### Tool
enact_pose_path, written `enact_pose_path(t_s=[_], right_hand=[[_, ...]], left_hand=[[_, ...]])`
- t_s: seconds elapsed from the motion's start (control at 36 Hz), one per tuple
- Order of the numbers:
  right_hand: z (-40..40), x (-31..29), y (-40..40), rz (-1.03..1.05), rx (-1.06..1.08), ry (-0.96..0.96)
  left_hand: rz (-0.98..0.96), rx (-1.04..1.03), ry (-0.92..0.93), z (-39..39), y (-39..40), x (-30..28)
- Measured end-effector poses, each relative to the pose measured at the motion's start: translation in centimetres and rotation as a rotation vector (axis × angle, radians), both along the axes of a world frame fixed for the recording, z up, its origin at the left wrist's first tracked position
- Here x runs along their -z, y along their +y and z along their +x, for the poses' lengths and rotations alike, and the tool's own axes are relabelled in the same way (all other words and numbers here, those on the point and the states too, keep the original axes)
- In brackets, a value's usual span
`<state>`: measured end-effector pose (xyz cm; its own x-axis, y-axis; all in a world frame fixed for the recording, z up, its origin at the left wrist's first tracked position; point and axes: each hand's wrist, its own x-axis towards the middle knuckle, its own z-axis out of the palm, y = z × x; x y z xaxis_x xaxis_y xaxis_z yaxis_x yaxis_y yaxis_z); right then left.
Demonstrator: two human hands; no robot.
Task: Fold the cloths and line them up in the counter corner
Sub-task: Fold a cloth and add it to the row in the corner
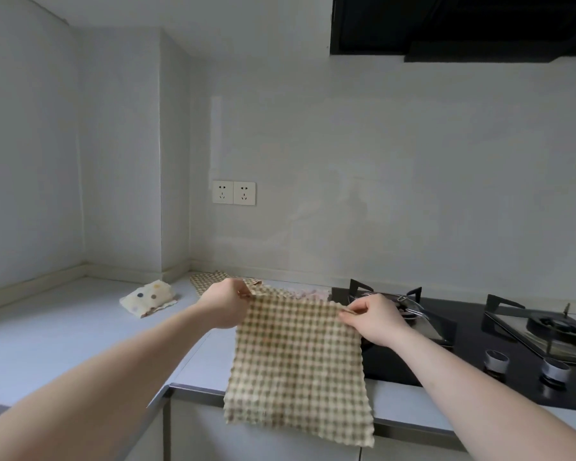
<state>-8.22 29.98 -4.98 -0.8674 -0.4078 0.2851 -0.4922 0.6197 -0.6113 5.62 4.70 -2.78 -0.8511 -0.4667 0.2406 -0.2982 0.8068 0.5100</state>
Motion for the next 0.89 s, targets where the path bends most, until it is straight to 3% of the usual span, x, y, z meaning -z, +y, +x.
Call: enact_pose_path(t_s=[0.11, 0.28, 0.39, 0.5, 0.89], right_hand=[[-1.6, 1.0, -1.2, 0.009, 0.062, 0.026], [-3.9, 1.5, -2.5, -0.092, 0.076, -0.003], [-5.1, 2.0, -3.0, -0.175, 0.079, -0.019], [-5.7, 2.4, -3.1, -0.199, 0.062, 0.008], [-2.8, 6.0, 0.3, 0.002, -0.141, 0.088]], left_hand=[[0.065, -0.039, 0.009, -2.0, -0.5, 1.1], [0.39, -0.066, 0.131, -4.8, -1.7, 2.2], [0.477, -0.049, 0.204, -6.1, -2.3, 3.1], [0.454, -0.01, 0.211, -6.5, -2.7, 4.1], [0.301, 0.089, 0.115, -3.6, -3.3, 7.8]])
